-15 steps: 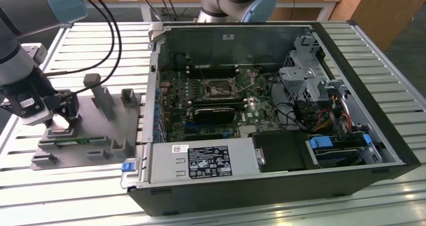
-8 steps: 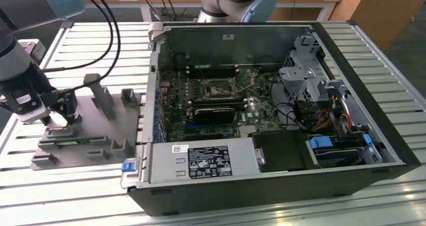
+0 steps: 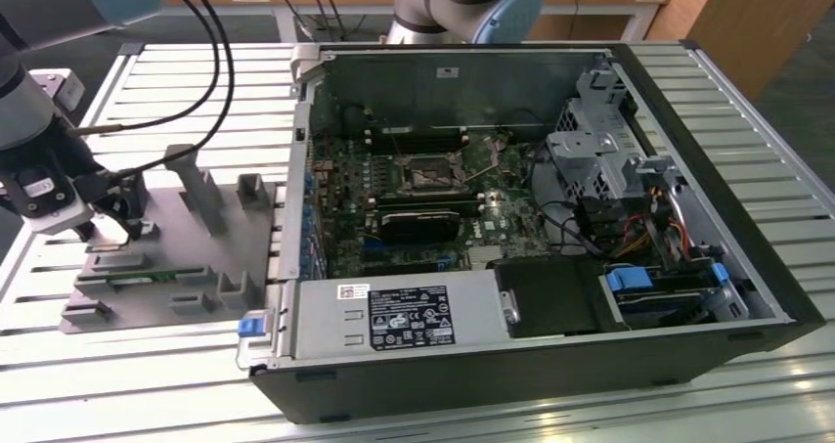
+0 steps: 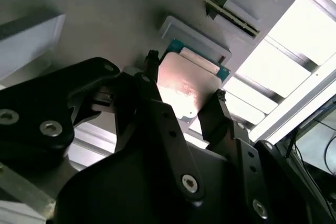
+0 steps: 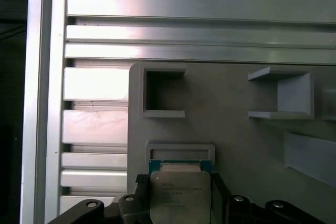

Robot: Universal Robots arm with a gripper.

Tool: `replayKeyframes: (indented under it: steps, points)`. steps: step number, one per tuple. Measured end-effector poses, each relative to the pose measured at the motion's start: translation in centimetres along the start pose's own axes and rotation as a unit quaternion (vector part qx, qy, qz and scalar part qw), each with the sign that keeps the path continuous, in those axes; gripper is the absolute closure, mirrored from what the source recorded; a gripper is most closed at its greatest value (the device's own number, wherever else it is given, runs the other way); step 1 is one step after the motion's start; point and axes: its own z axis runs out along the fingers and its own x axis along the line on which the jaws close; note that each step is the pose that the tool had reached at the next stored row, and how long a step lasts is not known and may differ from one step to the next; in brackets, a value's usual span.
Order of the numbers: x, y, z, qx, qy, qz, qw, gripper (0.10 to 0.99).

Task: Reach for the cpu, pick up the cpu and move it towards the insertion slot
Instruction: 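Pick up the cpu and move it towards the insertion slot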

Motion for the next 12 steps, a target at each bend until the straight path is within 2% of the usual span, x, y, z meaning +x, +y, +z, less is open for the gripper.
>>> replayKeyframes:
  steps: [12]
  points:
    - [-0.01,0.06,-1.33,0.0,-0.0001,0.0,1.0,0.541]
